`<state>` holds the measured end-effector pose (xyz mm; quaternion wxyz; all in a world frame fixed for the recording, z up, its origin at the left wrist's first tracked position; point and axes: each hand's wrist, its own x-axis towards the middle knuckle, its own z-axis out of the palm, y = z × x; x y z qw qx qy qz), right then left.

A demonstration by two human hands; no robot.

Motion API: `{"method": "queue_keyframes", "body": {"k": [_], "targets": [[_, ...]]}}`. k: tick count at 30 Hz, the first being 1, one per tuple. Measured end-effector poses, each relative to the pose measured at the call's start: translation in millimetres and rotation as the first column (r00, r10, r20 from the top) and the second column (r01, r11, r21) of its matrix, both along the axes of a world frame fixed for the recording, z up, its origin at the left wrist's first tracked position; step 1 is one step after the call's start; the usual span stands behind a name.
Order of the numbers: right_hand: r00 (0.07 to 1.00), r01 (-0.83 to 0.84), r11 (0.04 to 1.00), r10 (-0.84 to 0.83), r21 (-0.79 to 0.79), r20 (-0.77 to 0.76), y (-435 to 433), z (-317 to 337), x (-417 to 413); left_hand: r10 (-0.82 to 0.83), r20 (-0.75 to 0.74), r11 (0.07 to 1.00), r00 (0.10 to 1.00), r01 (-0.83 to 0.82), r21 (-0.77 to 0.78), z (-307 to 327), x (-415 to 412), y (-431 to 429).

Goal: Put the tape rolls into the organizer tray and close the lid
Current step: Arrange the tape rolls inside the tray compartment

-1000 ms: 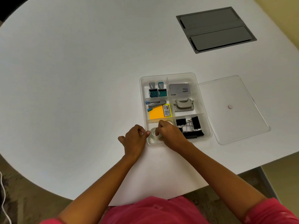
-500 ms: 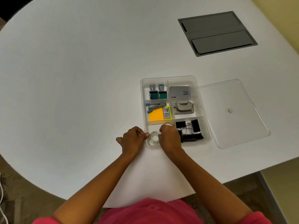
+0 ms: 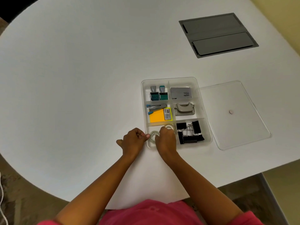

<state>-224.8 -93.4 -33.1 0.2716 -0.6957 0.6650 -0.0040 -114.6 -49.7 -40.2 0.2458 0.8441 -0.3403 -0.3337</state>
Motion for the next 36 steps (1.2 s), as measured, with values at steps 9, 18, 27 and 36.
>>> {"method": "queue_keyframes", "body": {"k": [9, 18, 27, 36], "targets": [[0.996, -0.085, 0.995, 0.086, -0.058, 0.017, 0.0, -1.7, -5.0, 0.008, -0.016, 1.0, 1.0, -0.008, -0.019, -5.0, 1.6, 0.6], [0.862, -0.505, 0.821, 0.466, -0.267, -0.198, -1.0, 7.3, -17.9, 0.0, 0.006, 1.0, 1.0, 0.0, -0.01, -9.1, 2.1, 0.7], [0.626, -0.754, 0.655, 0.699, -0.04, -0.346, -28.8, 1.3, -15.2, 0.0, 0.009, 1.0, 1.0, 0.0, -0.007, -9.0, 1.6, 1.5], [0.551, -0.817, 0.572, 0.735, -0.075, -0.394, -36.9, -3.6, -17.6, 0.011, 0.015, 1.0, 1.0, -0.011, -0.005, -11.6, 1.2, 1.3]]}}
